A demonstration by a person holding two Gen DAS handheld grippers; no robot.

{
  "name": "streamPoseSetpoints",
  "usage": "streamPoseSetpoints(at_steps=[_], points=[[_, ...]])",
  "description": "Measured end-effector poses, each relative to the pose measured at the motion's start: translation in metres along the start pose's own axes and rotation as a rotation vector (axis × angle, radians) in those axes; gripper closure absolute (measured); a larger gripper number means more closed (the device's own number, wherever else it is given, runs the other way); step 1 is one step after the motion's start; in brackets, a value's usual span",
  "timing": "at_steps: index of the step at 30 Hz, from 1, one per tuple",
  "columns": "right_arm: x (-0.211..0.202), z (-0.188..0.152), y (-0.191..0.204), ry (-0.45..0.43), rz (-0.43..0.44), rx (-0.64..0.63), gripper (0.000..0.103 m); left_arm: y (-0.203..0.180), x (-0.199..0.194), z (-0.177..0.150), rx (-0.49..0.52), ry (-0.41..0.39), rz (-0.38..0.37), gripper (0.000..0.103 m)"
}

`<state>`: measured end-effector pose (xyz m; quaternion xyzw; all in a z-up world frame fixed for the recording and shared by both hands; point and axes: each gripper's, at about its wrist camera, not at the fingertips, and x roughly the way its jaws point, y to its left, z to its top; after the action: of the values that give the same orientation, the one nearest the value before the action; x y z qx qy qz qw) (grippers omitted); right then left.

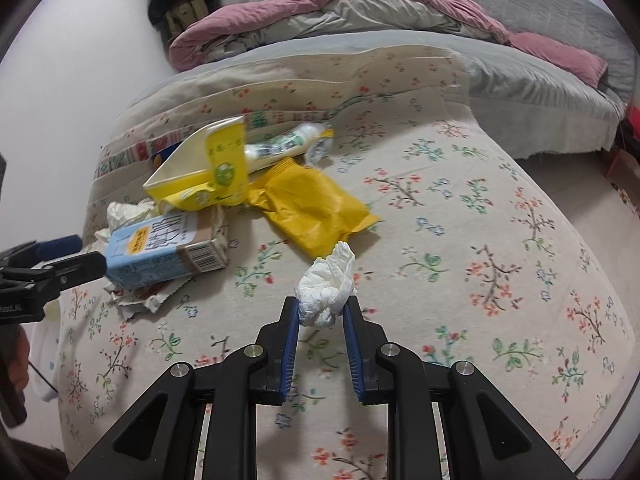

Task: Collect trash
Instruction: 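Grasp the white crumpled tissue with the right gripper while the left gripper grasps the light blue milk carton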

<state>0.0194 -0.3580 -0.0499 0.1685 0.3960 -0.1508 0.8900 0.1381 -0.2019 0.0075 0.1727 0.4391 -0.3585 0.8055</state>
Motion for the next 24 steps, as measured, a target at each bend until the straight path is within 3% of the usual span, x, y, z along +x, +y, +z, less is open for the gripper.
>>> streamPoseSetpoints(at_steps=[4,11,14,24], points=[[-0.003,0.002,-0.007,-0.004,0.003,0.024,0.080,-0.014,0.013,0.012,0.117,0.037,-0.015,0.010],[-0.003,0.002,-0.014,0.015,0.014,0.053,0.080,-0.031,0.039,0.021,0.198,0.118,-0.057,0.014],[-0.003,0.002,-0.017,0.015,0.014,0.063,0.080,-0.036,0.042,0.016,0.209,0.147,-0.048,0.024],[-0.008,0.002,-0.019,0.014,0.022,0.080,0.080,-0.045,0.024,-0.006,0.175,0.109,-0.016,0.037]])
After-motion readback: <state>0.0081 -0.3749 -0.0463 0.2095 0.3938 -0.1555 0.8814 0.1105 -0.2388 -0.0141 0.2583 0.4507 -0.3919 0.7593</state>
